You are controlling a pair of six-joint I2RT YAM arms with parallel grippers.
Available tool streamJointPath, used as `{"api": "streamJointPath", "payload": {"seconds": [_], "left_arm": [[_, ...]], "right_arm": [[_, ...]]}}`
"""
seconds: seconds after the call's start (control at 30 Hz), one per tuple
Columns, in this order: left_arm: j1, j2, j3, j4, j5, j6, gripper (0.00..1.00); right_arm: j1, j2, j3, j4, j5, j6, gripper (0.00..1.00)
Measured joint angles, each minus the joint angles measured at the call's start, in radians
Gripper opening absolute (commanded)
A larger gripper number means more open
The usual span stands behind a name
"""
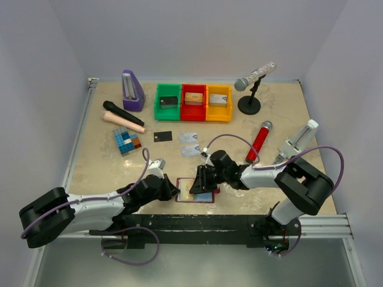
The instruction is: Take the credit cards out of the card holder
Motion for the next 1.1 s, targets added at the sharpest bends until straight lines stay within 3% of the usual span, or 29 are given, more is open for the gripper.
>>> {"api": "streamJointPath", "payload": {"seconds": [0.23, 0.57, 1.1], "left_arm": [[-0.008, -0.070, -0.033, -0.026, -0.005, -0.024, 0.00], [-0.011, -0.281, -0.023, -0.209, -0.055, -0.013, 0.00], [-0.011, -0.055, 0.026, -0.101, 0.007, 0.025, 0.00]], "right_arm": [[0.000, 0.000, 0.067, -0.109, 0.020, -0.073, 0.35], [0.000, -0.084, 0.077, -0.209, 0.054, -0.122, 0.36], [0.000, -0.012, 0.077, -0.072, -0.028, -0.082, 0.38]]}}
